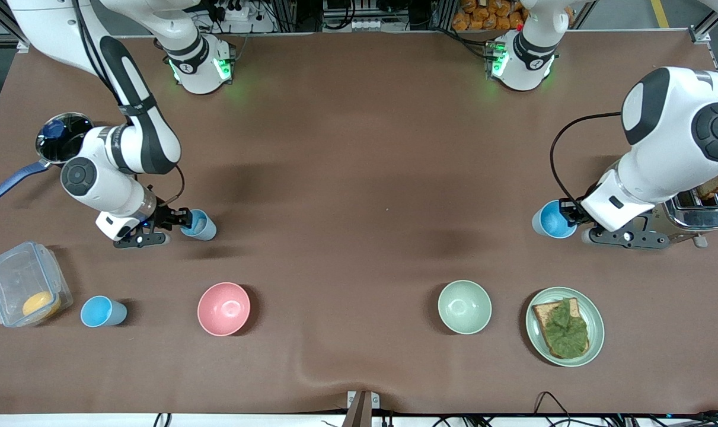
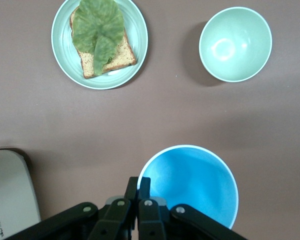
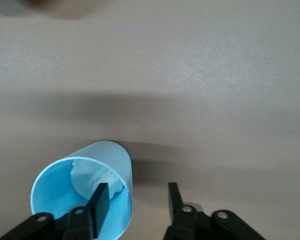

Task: Stack blue cups with both arms
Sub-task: 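Lift the blue cups off the table with both grippers, then carry both blue cups toward the table centre, right gripper setting its cup down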

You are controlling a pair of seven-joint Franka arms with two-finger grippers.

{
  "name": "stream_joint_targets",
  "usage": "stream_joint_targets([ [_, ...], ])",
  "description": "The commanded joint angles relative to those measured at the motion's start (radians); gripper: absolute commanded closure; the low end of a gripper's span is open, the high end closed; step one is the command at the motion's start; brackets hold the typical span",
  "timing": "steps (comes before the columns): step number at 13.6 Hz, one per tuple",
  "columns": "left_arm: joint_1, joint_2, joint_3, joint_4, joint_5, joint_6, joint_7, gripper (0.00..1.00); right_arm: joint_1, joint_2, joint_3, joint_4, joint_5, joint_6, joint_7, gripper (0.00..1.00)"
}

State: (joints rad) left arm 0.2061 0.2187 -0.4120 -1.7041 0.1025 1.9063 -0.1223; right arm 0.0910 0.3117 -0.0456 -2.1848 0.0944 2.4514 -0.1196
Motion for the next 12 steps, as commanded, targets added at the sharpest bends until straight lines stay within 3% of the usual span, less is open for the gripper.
stream_joint_targets([
  [1, 0.004, -0.001, -0.030, 0.012, -0.009, -0.021, -0.059, 1.00, 0.006, 0.001, 0.000, 0.002, 0.019, -0.014, 0.023, 0.80],
  [3, 0.003, -0.001, -0.042, 0.011, -0.009, -0.021, -0.091, 1.00, 0.016, 0.000, 0.000, 0.002, 0.025, -0.026, 0.046, 0.97],
  [4, 0.001, 0.001, -0.047, 0.009, -0.009, -0.021, -0.092, 1.00, 0.021, 0.000, 0.000, 0.002, 0.025, -0.032, 0.060, 1.00],
  [9, -0.049, 0.031, -0.073, 0.006, -0.009, -0.021, -0.183, 1.00, 0.036, -0.035, 0.000, 0.029, 0.024, -0.106, 0.060, 1.00],
  [12, -0.083, 0.031, -0.076, 0.007, -0.007, -0.021, -0.270, 1.00, 0.065, -0.066, 0.000, 0.135, 0.024, -0.245, 0.064, 1.00],
])
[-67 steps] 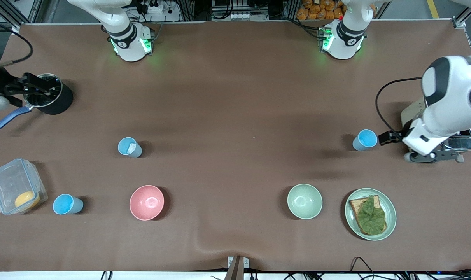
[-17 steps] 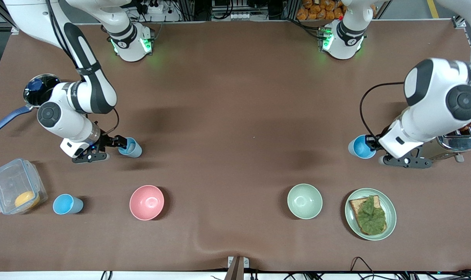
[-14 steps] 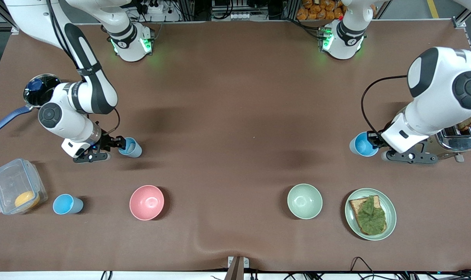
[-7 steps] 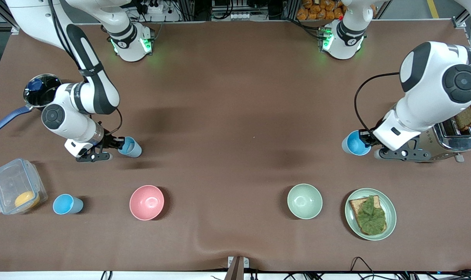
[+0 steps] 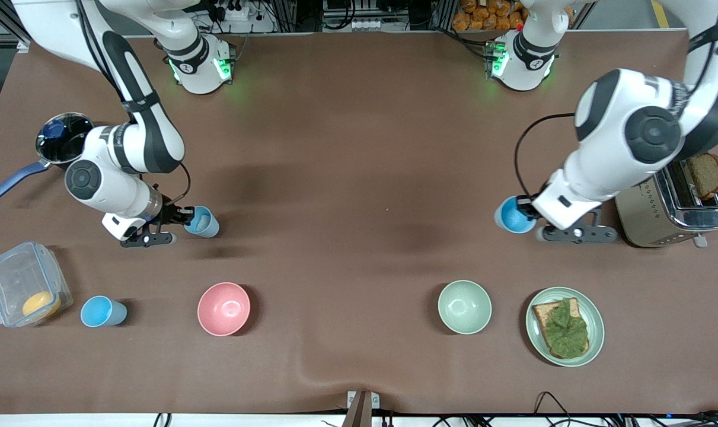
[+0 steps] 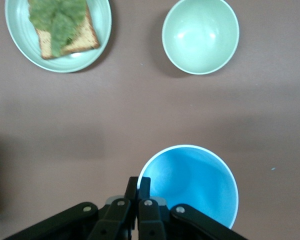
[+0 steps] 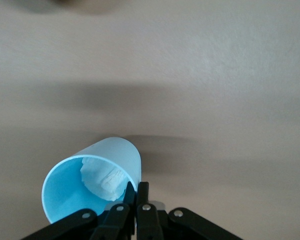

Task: Stack blue cups with both arms
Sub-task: 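Carry both blue cups toward the table centre, right gripper setting its cup down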

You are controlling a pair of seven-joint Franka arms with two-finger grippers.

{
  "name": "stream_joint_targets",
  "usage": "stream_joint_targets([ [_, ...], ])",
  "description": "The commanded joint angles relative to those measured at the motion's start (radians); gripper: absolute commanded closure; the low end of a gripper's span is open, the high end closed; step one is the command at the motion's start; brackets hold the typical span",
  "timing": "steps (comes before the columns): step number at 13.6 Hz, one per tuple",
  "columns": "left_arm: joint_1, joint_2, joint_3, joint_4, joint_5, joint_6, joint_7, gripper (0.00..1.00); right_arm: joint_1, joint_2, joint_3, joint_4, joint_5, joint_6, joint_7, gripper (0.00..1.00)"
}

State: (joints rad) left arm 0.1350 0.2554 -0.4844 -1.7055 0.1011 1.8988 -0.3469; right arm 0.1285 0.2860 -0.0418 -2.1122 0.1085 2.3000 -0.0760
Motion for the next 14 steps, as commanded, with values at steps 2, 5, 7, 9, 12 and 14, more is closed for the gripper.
stream_joint_targets([
  [2, -0.014, -0.007, -0.005, 0.009, -0.006, -0.014, -0.049, 1.00, 0.057, -0.041, -0.004, 0.150, 0.010, -0.190, 0.071, 1.00],
  [5, -0.017, -0.007, -0.008, 0.013, -0.006, -0.014, -0.050, 1.00, 0.166, -0.034, -0.004, 0.189, 0.010, -0.232, 0.246, 1.00],
  [7, -0.020, -0.008, -0.008, 0.010, -0.006, -0.014, -0.082, 1.00, 0.259, -0.027, -0.004, 0.192, 0.010, -0.221, 0.414, 1.00],
  [9, -0.021, -0.005, -0.016, 0.013, -0.005, -0.012, -0.092, 1.00, 0.362, -0.001, -0.003, 0.225, 0.014, -0.214, 0.568, 1.00],
  [12, -0.028, -0.004, -0.019, 0.017, -0.006, -0.010, -0.109, 1.00, 0.503, 0.071, -0.004, 0.290, 0.086, -0.157, 0.761, 1.00],
  [14, -0.044, -0.002, -0.019, 0.017, -0.008, -0.006, -0.126, 1.00, 0.584, 0.129, -0.006, 0.339, 0.086, -0.123, 0.891, 1.00],
])
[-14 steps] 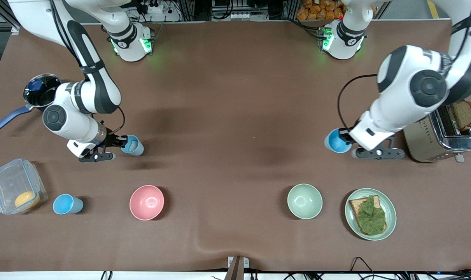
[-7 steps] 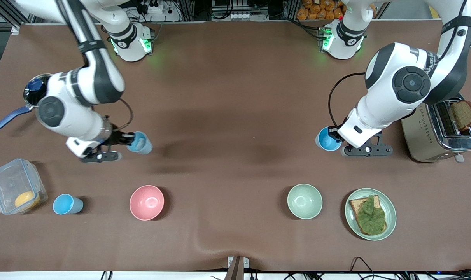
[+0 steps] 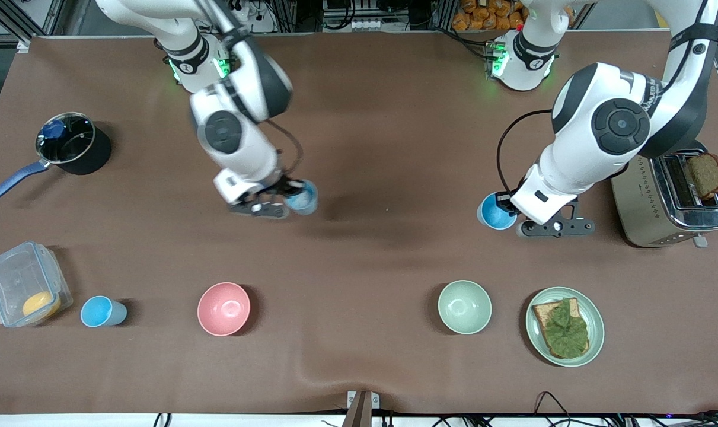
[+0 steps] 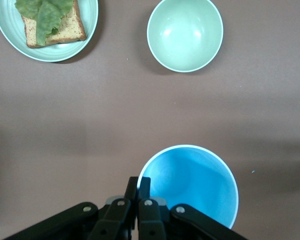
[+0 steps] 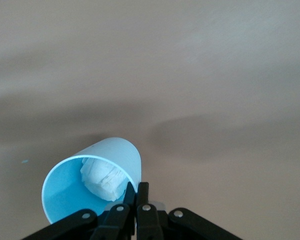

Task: Stack blue cups with both arms
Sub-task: 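Carry both blue cups toward the table centre, right gripper setting its cup down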

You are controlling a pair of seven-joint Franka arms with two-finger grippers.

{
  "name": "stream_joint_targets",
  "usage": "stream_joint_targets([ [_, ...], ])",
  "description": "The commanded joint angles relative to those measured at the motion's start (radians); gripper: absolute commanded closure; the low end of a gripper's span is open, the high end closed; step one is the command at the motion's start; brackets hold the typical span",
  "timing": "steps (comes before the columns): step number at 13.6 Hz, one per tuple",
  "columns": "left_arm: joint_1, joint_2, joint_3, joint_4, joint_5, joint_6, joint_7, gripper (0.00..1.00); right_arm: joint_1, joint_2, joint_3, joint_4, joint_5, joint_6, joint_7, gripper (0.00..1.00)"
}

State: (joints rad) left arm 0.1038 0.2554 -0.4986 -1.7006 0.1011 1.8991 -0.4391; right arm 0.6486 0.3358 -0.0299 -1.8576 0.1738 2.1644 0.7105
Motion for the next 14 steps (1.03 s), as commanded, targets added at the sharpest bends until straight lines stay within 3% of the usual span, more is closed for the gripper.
stream_joint_targets([
  [1, -0.019, 0.004, -0.005, 0.012, -0.008, -0.003, -0.049, 1.00, 0.097, 0.113, -0.016, 0.112, 0.018, 0.017, 0.157, 1.00],
  [6, -0.033, 0.012, -0.005, 0.010, -0.008, 0.009, -0.075, 1.00, 0.163, 0.183, -0.018, 0.136, 0.012, 0.072, 0.267, 0.99],
  [10, -0.056, 0.021, -0.005, 0.006, -0.008, 0.009, -0.109, 1.00, 0.177, 0.218, -0.019, 0.138, 0.010, 0.114, 0.299, 0.57],
  [13, -0.079, 0.028, -0.006, -0.005, -0.018, 0.009, -0.165, 1.00, 0.171, 0.216, -0.021, 0.141, 0.010, 0.112, 0.296, 0.45],
  [14, -0.085, 0.027, -0.008, -0.007, -0.032, 0.009, -0.176, 1.00, 0.163, 0.210, -0.022, 0.147, 0.012, 0.101, 0.288, 0.36],
])
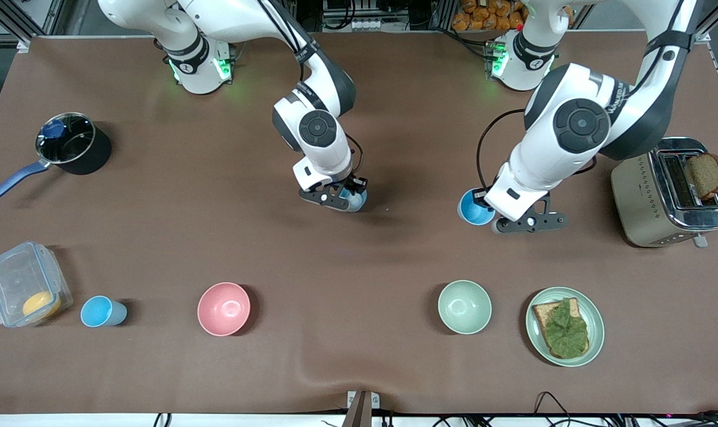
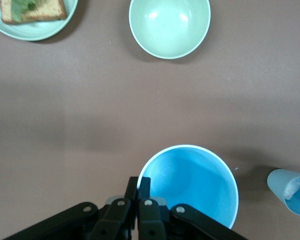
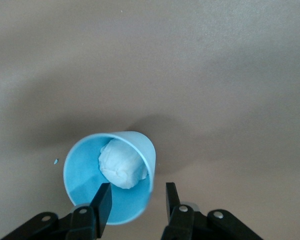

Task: Stack blue cups with both arms
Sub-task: 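Carry both blue cups toward the table centre, right gripper setting its cup down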

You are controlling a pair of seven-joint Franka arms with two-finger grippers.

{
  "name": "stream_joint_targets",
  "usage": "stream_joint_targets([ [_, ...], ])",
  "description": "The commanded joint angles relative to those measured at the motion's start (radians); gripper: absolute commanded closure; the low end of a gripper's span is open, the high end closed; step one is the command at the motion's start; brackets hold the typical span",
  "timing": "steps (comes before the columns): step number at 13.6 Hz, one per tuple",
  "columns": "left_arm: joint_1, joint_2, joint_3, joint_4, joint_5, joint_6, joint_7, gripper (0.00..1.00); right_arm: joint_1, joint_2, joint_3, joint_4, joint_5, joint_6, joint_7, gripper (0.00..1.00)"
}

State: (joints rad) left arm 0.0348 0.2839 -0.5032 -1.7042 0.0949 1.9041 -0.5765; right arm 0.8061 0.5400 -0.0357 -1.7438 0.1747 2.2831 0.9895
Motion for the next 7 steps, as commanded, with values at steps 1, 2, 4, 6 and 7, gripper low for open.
stream_joint_targets([
  [1, -0.036, -0.008, -0.017, -0.009, -0.029, -0.003, -0.042, 1.00, -0.002, -0.001, -0.019, 0.044, 0.009, -0.030, 0.002, 0.24],
  [2, -0.059, -0.011, -0.026, -0.006, -0.030, -0.008, -0.046, 1.00, -0.021, -0.021, -0.021, 0.064, 0.009, -0.090, -0.003, 0.17],
  [4, -0.097, -0.009, -0.029, -0.008, -0.029, -0.008, -0.114, 1.00, -0.076, -0.037, -0.020, 0.169, 0.009, -0.274, -0.063, 0.09],
  [6, -0.136, 0.001, -0.029, -0.008, -0.032, -0.007, -0.129, 1.00, -0.142, -0.060, -0.021, 0.253, 0.009, -0.437, -0.158, 0.07],
  [7, -0.154, 0.015, -0.029, -0.005, -0.049, 0.003, -0.147, 1.00, -0.177, -0.086, -0.020, 0.259, 0.008, -0.464, -0.205, 0.05],
])
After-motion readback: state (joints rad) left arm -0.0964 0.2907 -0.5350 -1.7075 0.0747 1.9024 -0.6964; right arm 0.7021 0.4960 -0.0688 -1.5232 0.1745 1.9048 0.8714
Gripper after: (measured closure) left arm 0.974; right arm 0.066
